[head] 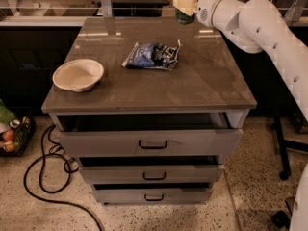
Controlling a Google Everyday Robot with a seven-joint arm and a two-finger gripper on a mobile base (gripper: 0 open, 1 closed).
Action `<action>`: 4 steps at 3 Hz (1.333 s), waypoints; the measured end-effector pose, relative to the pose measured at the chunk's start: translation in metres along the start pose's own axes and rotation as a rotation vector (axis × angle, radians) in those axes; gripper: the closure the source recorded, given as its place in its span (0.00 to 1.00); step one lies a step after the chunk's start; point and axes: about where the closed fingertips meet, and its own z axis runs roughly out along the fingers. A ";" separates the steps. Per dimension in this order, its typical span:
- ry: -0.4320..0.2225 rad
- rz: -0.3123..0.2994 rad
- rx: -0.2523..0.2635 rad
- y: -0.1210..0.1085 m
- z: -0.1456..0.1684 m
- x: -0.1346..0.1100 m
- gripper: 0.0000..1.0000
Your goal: Place green can into paper bowl
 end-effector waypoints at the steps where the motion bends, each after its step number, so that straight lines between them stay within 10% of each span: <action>1: 0.001 -0.009 -0.049 0.036 0.000 -0.009 1.00; 4: 0.028 0.019 -0.198 0.144 0.025 0.000 1.00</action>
Offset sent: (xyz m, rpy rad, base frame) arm -0.0500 0.0945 -0.0032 -0.0183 0.0177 0.1557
